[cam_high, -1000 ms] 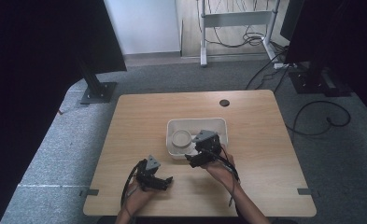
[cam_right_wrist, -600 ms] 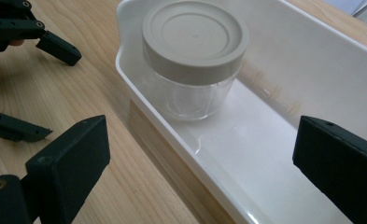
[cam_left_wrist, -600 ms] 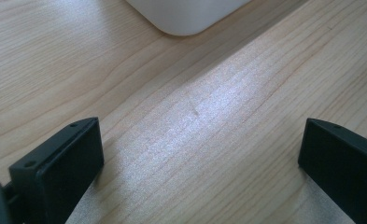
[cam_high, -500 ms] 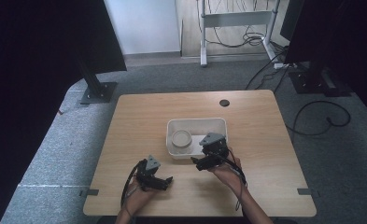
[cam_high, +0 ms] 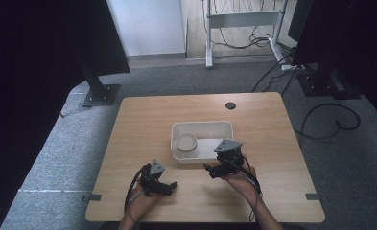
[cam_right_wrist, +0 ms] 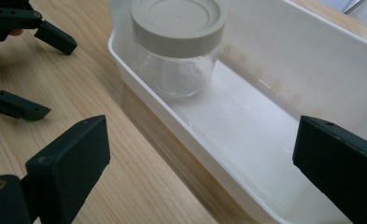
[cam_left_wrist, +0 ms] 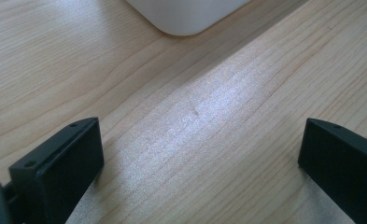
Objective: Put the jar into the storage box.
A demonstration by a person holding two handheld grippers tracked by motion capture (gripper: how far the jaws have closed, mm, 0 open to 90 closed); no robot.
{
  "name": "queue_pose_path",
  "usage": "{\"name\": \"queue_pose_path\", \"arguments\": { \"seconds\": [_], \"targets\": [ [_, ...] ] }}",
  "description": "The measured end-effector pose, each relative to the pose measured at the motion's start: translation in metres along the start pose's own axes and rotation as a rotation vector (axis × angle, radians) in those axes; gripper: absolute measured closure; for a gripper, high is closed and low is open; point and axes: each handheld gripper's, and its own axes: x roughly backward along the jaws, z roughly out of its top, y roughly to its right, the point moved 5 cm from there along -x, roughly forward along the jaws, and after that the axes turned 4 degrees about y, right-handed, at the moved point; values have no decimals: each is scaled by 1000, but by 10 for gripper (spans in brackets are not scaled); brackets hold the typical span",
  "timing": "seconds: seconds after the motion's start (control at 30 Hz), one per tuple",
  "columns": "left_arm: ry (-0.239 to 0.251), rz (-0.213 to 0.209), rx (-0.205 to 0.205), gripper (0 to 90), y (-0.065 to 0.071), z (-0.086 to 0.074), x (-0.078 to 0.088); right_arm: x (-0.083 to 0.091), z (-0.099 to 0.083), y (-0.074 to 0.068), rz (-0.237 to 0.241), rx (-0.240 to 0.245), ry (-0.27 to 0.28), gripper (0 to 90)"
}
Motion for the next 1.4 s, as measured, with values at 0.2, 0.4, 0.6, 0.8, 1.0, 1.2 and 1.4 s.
{"name": "queue_pose_path", "arguments": {
  "seconds": [0.2, 0.4, 0.6, 0.8, 1.0, 1.2, 1.4],
  "targets": [
    [0, 0, 0, 0, 0, 0, 0, 8, -9, 5, -14, -7, 4, 37],
    [2, 0, 3, 0, 0, 0, 0, 15, -19, 10, -25, -29, 7, 37],
    [-1, 0, 0, 0, 0, 0, 0, 22, -27, 15, -40, -43, 11, 40],
    [-1, 0, 0, 0, 0, 0, 0, 30, -36, 21, -60, -66, 15, 40],
    [-1, 1, 0, 0, 0, 0, 0, 38, -49, 27, -80, -81, 4, 40],
    [-1, 2, 1, 0, 0, 0, 0, 44, -65, 33, -104, -107, -6, 41],
    [0, 2, 1, 0, 0, 0, 0, 50, -82, 38, -131, -136, -12, 40]
  ]
}}
